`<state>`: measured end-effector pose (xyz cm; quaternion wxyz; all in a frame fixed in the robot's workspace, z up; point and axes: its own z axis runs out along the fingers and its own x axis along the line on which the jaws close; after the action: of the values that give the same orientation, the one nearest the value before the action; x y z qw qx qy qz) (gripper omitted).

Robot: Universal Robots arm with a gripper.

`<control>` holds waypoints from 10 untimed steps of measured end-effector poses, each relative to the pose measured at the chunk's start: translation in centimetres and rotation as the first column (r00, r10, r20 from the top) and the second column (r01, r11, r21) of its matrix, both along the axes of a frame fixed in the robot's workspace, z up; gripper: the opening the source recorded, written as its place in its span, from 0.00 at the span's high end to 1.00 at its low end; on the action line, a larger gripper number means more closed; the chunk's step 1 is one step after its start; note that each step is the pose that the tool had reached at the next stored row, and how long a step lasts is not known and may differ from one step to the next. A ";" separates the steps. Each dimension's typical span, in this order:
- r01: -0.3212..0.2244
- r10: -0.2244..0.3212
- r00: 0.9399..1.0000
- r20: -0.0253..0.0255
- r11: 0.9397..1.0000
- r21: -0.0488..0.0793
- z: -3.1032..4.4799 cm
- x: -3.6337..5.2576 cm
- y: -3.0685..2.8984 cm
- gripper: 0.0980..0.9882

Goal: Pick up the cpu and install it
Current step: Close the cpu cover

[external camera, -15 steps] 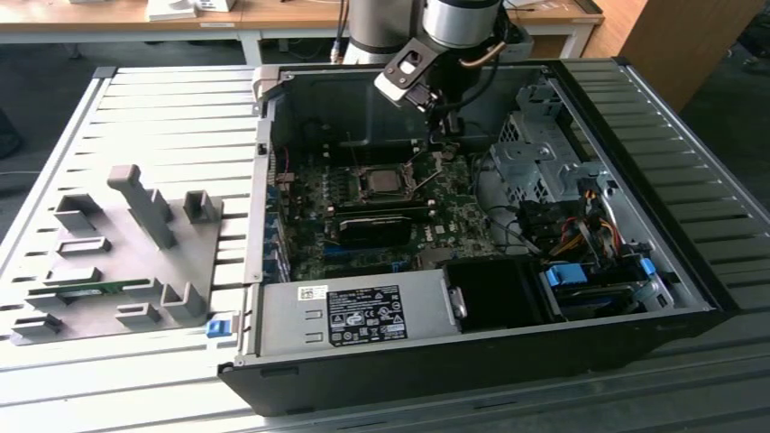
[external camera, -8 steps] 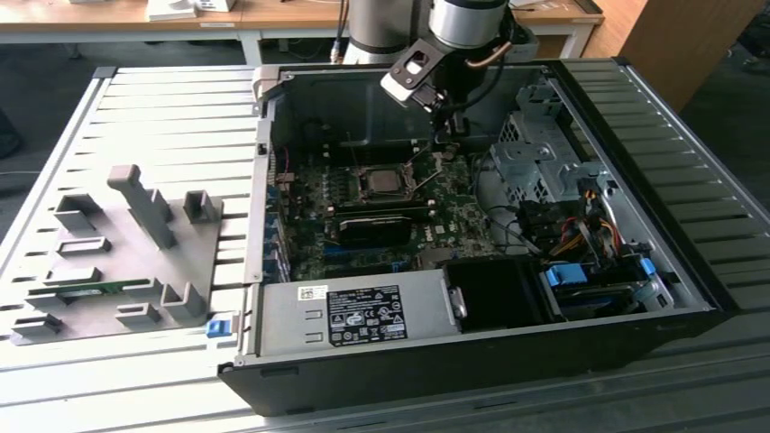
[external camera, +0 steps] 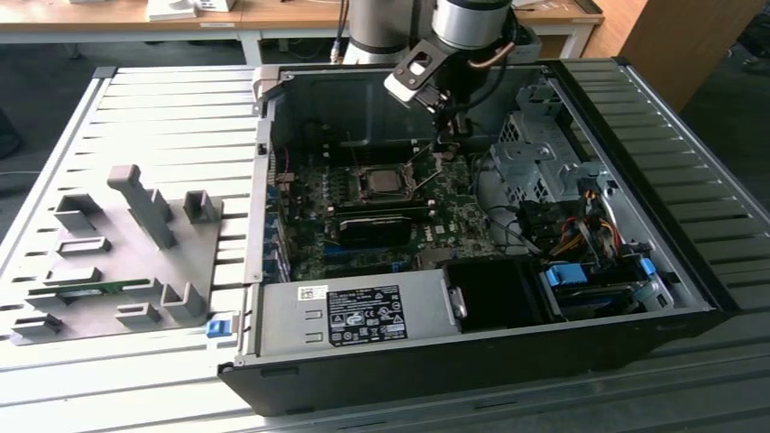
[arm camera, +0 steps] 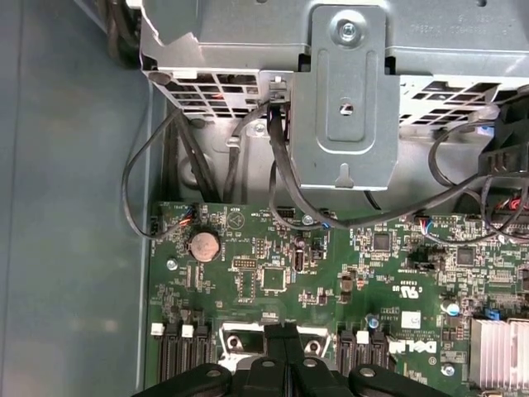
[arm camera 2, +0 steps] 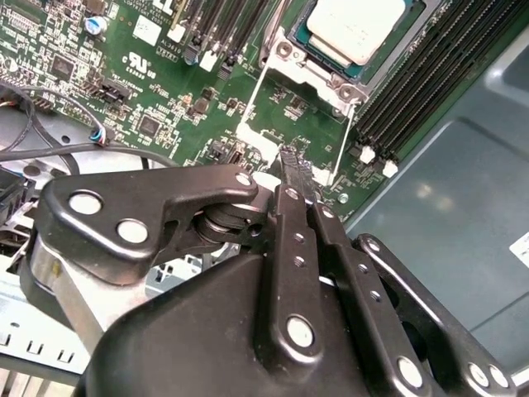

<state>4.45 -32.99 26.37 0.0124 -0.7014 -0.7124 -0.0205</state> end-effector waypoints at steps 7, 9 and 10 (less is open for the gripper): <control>0.000 0.000 1.000 0.000 1.000 0.000 -0.07 0.19 0.00 0.99; 0.000 0.000 1.000 0.000 1.000 0.000 -0.08 0.22 0.00 0.99; 0.000 0.000 1.000 0.000 1.000 0.000 -0.09 0.24 0.00 0.99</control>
<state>4.70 -32.99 26.29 0.0124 -0.7014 -0.7123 -0.0205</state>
